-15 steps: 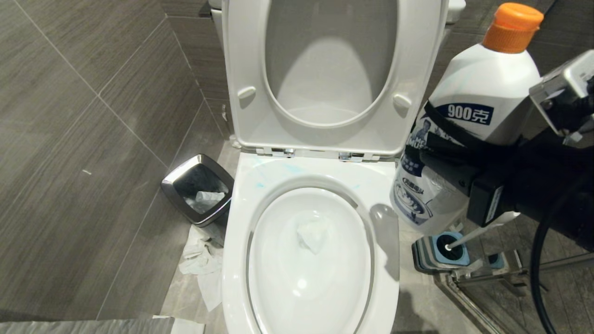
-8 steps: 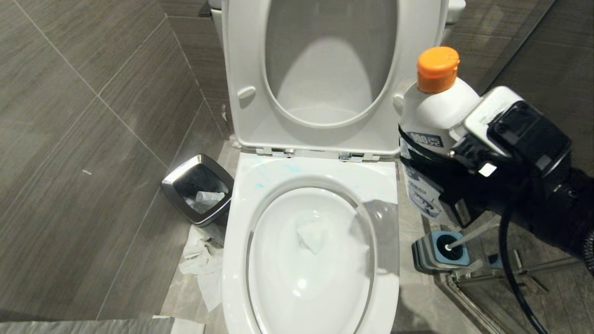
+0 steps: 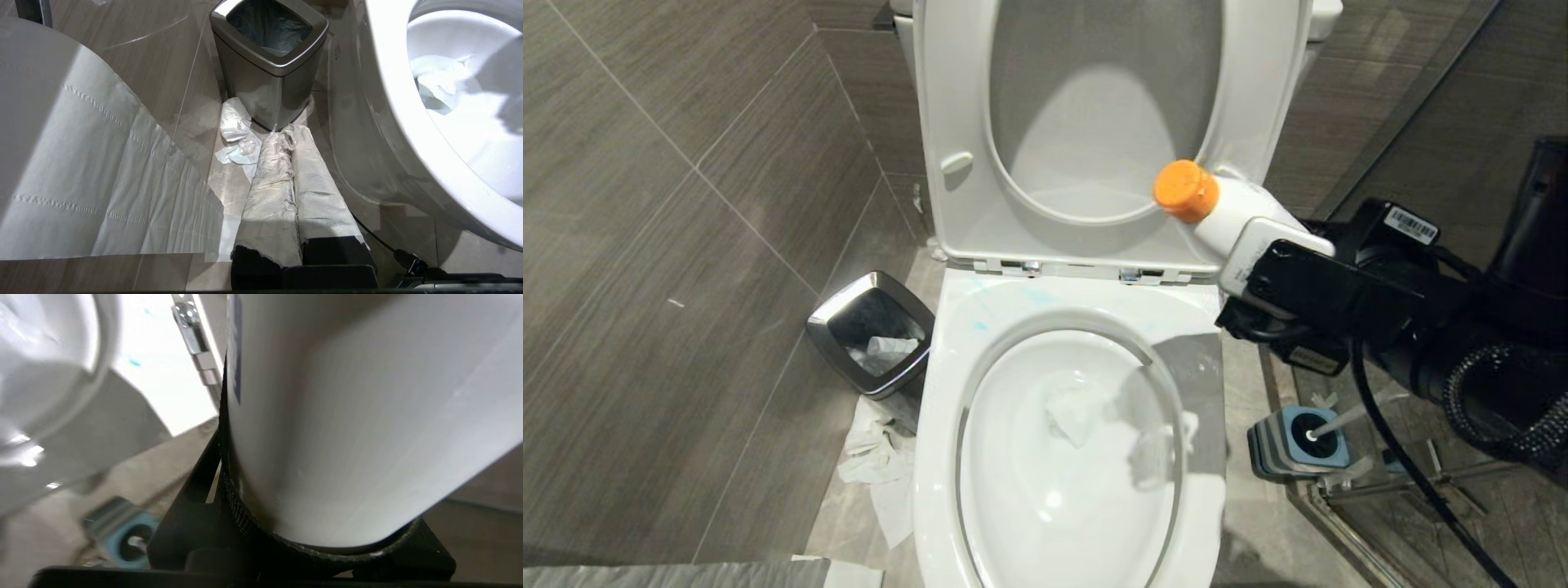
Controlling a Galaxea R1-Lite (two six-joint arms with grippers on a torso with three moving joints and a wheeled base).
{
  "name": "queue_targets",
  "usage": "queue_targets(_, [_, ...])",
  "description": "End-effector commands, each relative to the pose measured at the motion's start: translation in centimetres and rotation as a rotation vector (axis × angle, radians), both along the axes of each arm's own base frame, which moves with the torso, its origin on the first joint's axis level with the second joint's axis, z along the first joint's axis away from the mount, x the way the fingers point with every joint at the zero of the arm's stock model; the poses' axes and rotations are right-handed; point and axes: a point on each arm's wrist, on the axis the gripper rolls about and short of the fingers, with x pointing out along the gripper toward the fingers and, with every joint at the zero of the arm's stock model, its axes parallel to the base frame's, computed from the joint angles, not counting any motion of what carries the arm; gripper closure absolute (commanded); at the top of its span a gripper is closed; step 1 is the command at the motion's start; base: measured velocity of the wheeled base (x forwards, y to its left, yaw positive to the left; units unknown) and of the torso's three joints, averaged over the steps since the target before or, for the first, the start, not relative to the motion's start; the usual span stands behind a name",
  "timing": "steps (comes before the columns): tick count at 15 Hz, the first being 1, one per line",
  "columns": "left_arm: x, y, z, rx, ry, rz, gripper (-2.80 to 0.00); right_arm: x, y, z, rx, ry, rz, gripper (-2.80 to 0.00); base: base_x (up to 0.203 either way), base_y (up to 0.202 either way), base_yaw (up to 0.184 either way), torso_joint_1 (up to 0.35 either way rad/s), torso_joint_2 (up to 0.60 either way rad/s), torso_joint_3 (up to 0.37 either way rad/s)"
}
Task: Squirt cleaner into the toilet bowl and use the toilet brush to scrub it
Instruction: Pour in the cleaning agent
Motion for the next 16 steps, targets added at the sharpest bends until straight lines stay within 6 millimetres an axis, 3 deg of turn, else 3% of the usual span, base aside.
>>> queue_targets(1, [0.1, 0.0, -0.2, 0.000, 0.007, 0.001, 0.00, 1.0, 0.8, -0.1, -0.101, -0.012, -0.009, 0.00, 0.000, 0.000, 0.000, 0.000, 0.00, 0.000])
queue_targets(4, [0.1, 0.0, -0.2, 0.000, 0.007, 0.001, 0.00, 2.4, 1.3, -0.3, -0.254, -0.027, -0.033, 0.00, 0.000, 0.000, 0.000, 0.000, 0.00, 0.000])
queue_targets(16, [0.1, 0.0, -0.2, 0.000, 0.007, 0.001, 0.00, 3.4, 1.8, 0.5, -0.696, -0.086, -0.118, 0.00, 0.000, 0.000, 0.000, 0.000, 0.00, 0.000])
